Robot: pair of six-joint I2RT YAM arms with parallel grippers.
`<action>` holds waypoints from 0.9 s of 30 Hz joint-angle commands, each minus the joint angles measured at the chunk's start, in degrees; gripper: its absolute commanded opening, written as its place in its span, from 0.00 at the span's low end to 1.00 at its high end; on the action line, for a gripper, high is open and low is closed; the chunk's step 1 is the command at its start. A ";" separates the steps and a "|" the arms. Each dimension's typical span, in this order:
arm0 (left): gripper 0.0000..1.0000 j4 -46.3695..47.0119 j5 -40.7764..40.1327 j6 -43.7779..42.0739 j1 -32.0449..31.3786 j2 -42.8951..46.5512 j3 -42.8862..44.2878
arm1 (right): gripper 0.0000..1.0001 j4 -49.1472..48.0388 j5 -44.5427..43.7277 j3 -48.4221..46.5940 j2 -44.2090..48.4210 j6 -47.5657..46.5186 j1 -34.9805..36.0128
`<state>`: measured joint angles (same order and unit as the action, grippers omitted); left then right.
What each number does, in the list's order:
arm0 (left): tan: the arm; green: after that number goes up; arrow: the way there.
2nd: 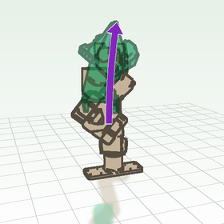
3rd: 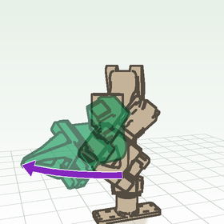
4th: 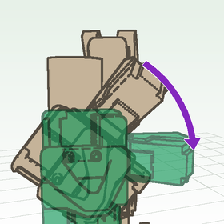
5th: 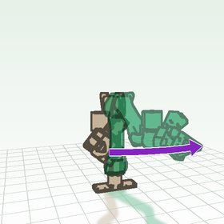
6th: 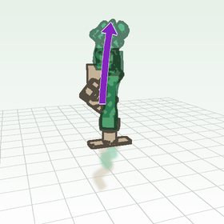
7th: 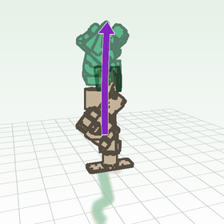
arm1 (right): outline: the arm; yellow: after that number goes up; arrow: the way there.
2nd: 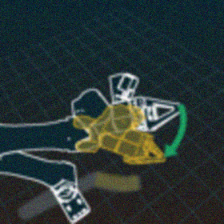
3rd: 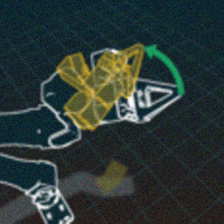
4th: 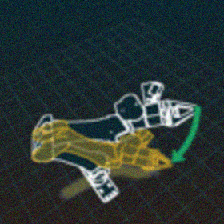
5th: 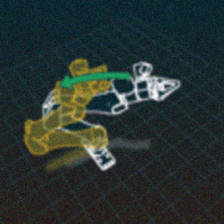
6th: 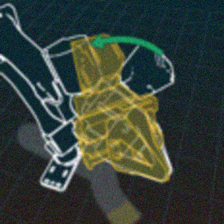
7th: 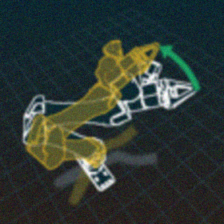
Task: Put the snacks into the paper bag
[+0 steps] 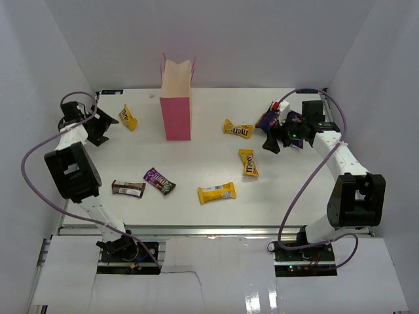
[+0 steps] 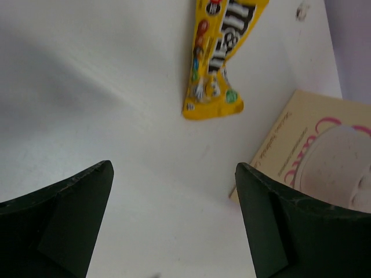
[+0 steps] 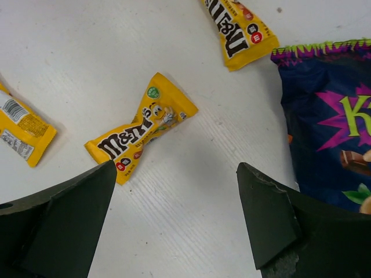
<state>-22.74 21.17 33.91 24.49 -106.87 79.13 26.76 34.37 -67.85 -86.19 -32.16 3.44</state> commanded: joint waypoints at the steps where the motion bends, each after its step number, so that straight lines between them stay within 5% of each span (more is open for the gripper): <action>1: 0.96 -4.76 0.72 0.80 -0.14 -6.99 11.37 | 0.90 -1.27 5.53 -0.17 -0.38 -0.36 -0.10; 11: 0.93 -12.23 -2.80 0.98 -7.43 -27.77 38.00 | 0.91 -1.54 5.71 -2.02 -4.33 -0.01 -0.10; 17: 0.86 -13.73 -7.62 0.63 -10.69 -30.85 39.69 | 0.91 -1.45 5.27 -1.76 -4.42 -0.27 -0.37; 20: 0.80 -15.57 -11.84 0.10 -11.74 -31.73 39.52 | 0.91 -1.54 5.44 -1.67 -4.42 -0.18 -0.63; 27: 0.42 -16.02 -15.98 -0.60 -11.75 -30.16 37.24 | 0.92 -1.10 5.62 -1.49 -3.46 -0.09 -0.63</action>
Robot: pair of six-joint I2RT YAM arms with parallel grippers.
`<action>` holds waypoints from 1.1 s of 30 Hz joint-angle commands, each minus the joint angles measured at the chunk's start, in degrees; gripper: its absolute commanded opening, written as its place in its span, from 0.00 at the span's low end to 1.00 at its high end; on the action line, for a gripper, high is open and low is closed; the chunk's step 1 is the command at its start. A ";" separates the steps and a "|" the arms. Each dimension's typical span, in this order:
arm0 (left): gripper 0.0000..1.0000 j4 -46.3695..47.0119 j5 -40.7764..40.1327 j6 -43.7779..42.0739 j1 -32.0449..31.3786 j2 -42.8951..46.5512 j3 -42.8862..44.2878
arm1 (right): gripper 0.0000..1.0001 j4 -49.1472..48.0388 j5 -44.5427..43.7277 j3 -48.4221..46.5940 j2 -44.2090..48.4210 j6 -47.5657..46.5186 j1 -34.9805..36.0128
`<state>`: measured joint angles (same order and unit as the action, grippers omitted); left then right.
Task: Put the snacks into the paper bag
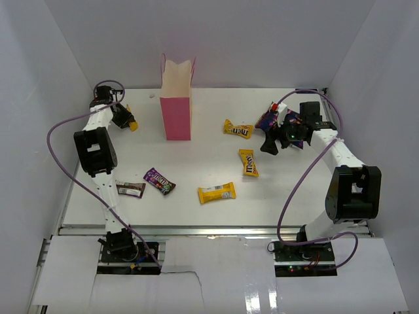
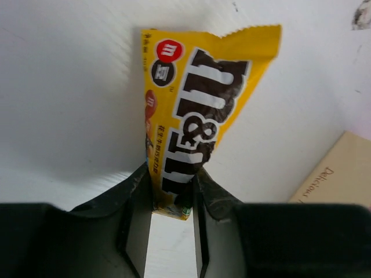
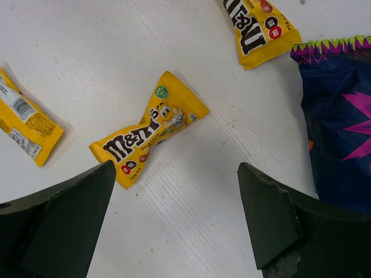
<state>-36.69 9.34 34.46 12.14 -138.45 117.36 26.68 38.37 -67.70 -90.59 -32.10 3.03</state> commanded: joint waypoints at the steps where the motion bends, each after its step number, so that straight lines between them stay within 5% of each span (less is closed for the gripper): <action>1: 0.37 -2.07 -4.42 -1.76 0.52 2.56 -1.25 | 0.91 -1.01 1.79 -1.47 1.11 -0.16 -0.21; 6: 0.25 1.34 -1.88 -5.88 -0.01 9.06 -4.50 | 0.92 -0.92 1.71 -0.77 2.34 0.02 -0.22; 16: 0.21 18.48 -0.30 -11.17 -6.42 45.26 -29.44 | 0.92 -0.40 1.80 -0.06 4.10 -0.25 -0.65; 20: 0.20 23.14 1.73 -10.46 -10.20 55.81 -32.11 | 0.92 -0.13 2.06 -0.15 3.75 -0.42 -0.66; 26: 0.20 23.94 2.17 -11.17 -18.90 58.39 -28.42 | 0.92 -0.22 2.24 -0.94 3.22 -0.51 -0.74; 33: 0.21 23.59 -2.04 -13.27 -26.28 50.84 -22.28 | 0.92 -0.40 2.50 -0.59 4.19 -0.25 -0.65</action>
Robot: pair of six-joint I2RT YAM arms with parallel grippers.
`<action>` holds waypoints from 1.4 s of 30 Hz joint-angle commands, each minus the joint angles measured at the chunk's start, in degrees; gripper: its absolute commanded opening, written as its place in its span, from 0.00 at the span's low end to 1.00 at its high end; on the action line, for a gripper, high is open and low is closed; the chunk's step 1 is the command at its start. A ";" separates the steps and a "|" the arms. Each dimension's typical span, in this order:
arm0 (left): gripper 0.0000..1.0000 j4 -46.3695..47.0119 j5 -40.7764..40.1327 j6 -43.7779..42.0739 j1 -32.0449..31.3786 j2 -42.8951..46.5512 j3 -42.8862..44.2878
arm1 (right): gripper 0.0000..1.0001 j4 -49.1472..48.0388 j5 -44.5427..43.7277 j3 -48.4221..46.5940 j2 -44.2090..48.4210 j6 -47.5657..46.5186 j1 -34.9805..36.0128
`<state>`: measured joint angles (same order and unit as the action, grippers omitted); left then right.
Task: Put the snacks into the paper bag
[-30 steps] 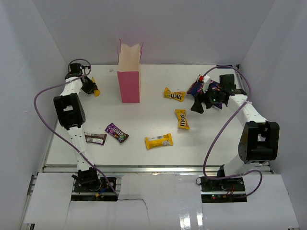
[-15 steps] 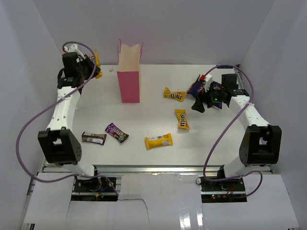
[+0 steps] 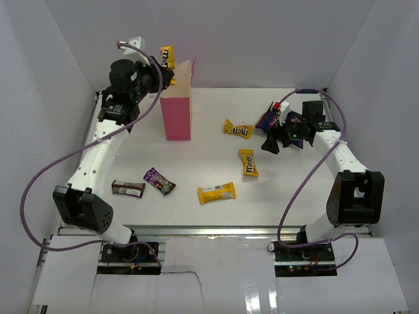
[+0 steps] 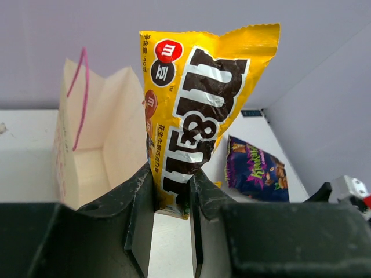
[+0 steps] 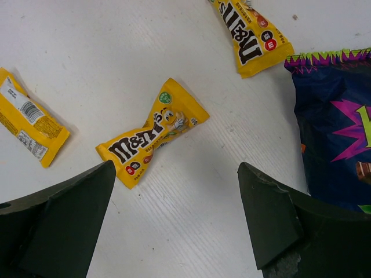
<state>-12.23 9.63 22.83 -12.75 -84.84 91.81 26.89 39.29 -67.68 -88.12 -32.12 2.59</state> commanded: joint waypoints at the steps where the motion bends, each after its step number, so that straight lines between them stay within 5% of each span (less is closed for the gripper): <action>1: 0.21 -0.95 -2.68 -1.82 -1.57 -5.40 4.33 | 0.92 -0.53 1.58 -0.44 2.07 -0.22 -0.22; 10: 0.23 -4.20 -6.90 -2.97 -3.59 -14.12 12.86 | 0.92 -0.53 0.53 2.29 4.79 -0.84 -0.22; 18: 0.71 -8.07 -10.25 -1.56 -4.12 -16.06 14.53 | 0.91 4.47 5.53 -0.34 3.31 -6.98 1.10; 22: 0.77 -9.65 -7.45 -1.12 -4.30 -15.54 17.43 | 0.92 6.33 4.67 -2.10 1.46 -7.79 4.60; 25: 0.78 -10.10 -6.12 -0.07 -4.56 -12.04 17.27 | 0.94 2.47 -0.51 -1.67 0.15 2.44 7.16; 31: 0.88 -9.04 -8.73 0.64 -4.56 6.47 0.42 | 1.00 -4.47 -32.55 3.86 -2.58 33.37 19.27; 34: 0.98 -9.21 -14.53 1.77 -4.56 17.81 -13.03 | 0.96 -6.23 -37.33 6.94 -3.55 38.78 21.40; 42: 0.98 -14.05 -16.75 12.75 -4.30 39.03 -38.61 | 0.83 -8.79 -41.14 7.83 -8.46 39.32 21.76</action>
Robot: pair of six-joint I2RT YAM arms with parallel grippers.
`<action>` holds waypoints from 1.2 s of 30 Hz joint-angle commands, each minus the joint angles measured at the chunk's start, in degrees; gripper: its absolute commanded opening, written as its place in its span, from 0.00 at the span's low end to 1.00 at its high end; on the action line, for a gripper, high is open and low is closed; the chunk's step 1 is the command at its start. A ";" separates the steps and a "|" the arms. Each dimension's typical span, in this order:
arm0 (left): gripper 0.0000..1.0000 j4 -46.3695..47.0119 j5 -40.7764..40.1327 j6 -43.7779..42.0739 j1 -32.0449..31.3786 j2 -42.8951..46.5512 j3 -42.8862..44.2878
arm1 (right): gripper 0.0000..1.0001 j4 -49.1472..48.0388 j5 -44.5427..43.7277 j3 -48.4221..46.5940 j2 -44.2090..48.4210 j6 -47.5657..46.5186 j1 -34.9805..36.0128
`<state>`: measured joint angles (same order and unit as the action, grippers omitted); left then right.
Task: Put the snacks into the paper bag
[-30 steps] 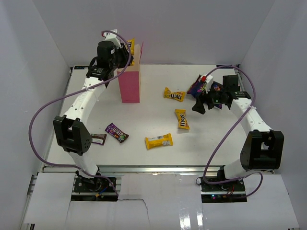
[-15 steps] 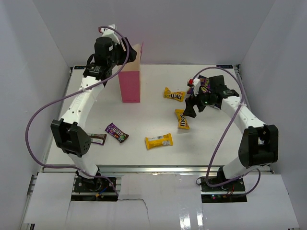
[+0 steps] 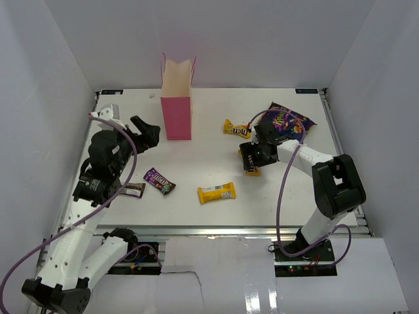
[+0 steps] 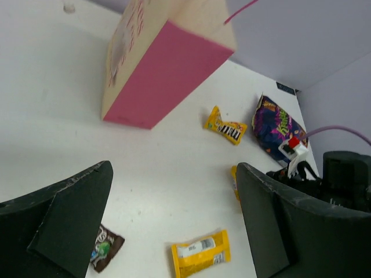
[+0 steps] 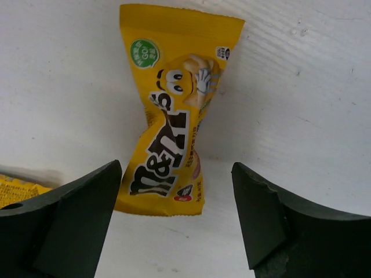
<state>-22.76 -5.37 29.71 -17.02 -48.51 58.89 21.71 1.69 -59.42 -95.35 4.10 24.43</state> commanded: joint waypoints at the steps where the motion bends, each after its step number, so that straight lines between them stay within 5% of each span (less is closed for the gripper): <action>1: 0.98 -3.43 -1.67 7.10 -0.12 4.37 -9.90 | 0.81 -3.52 -2.76 -0.87 -2.02 3.20 -0.08; 6: 0.98 -2.81 1.23 9.05 -0.12 10.62 -17.31 | 0.60 -4.49 0.41 -1.14 -4.05 2.58 -0.17; 10: 0.98 -1.59 5.08 7.65 -0.04 11.94 -20.30 | 0.30 -3.96 3.13 -1.84 -4.58 1.01 -0.43; 14: 0.98 2.28 12.65 6.32 -0.04 13.35 -25.83 | 0.21 -3.52 6.56 -2.98 -0.12 -6.01 -0.61; 19: 0.98 8.96 21.96 6.49 -0.12 13.53 -31.55 | 0.15 -1.42 27.80 -7.19 8.07 -25.43 -0.52; 23: 0.98 13.61 25.48 6.85 -0.21 11.96 -34.98 | 0.14 4.64 34.16 -18.34 7.82 -37.21 4.29; 28: 0.97 17.04 27.95 7.20 -0.39 9.32 -37.36 | 0.15 2.83 30.92 -37.84 0.63 -32.77 11.16; 36: 0.97 19.69 28.13 8.43 -1.53 8.87 -38.33 | 0.10 -12.73 6.15 -65.98 -18.61 -9.83 15.91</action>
<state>-5.89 21.47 37.58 -17.96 -40.42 20.99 16.64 20.36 -119.57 -108.40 -15.42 40.62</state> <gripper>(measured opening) 0.971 0.254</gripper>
